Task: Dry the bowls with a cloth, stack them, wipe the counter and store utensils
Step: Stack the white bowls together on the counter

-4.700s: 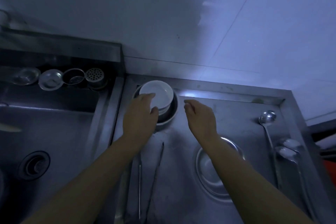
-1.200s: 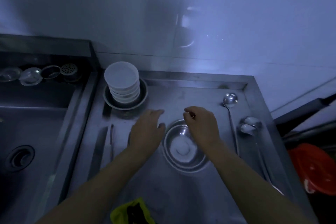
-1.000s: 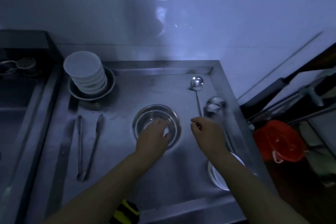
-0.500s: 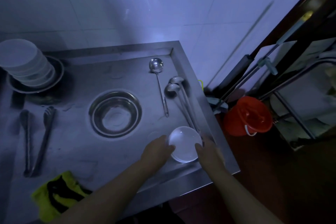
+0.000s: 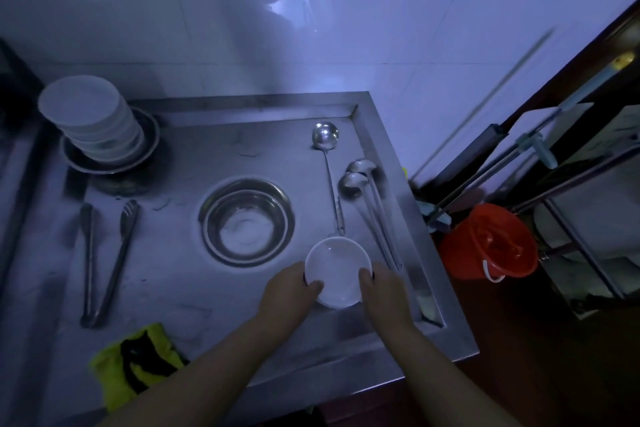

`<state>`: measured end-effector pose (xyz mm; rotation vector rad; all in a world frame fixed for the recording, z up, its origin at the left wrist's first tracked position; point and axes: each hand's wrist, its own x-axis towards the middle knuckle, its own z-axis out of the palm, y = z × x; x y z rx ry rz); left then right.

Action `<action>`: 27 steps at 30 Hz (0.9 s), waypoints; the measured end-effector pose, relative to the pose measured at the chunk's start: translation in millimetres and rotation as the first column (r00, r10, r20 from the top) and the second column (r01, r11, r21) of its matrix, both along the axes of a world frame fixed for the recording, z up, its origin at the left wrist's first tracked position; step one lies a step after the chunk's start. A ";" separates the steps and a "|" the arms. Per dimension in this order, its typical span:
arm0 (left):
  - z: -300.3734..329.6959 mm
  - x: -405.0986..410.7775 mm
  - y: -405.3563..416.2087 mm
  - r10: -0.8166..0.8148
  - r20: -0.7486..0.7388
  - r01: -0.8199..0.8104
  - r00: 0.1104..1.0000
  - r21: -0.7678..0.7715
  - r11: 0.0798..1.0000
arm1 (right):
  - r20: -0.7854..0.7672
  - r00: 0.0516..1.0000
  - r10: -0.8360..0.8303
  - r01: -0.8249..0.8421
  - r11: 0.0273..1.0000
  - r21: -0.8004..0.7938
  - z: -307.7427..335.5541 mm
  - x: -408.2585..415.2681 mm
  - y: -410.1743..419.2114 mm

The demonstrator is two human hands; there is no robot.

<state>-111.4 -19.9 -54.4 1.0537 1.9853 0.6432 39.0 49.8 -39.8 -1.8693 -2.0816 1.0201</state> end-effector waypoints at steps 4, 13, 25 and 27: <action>23.9 -62.9 -10.2 0.107 -0.074 -0.102 0.991 0.073 0.992 | -0.029 0.995 0.095 -0.092 0.992 0.084 19.0 -67.1 1.7; 90.1 -250.8 -35.5 0.334 -0.200 -0.296 0.921 0.200 0.934 | -0.106 0.920 0.377 -0.343 0.906 0.249 66.0 -269.6 9.1; 116.6 -450.6 -19.3 0.483 -0.271 -0.413 0.833 0.277 0.868 | -0.315 0.896 0.313 -0.255 0.943 0.212 88.4 -496.4 35.4; 108.2 -463.9 -14.7 0.482 -0.265 -0.416 0.835 0.269 0.869 | -0.287 0.904 0.316 -0.259 0.940 0.221 80.5 -510.0 38.4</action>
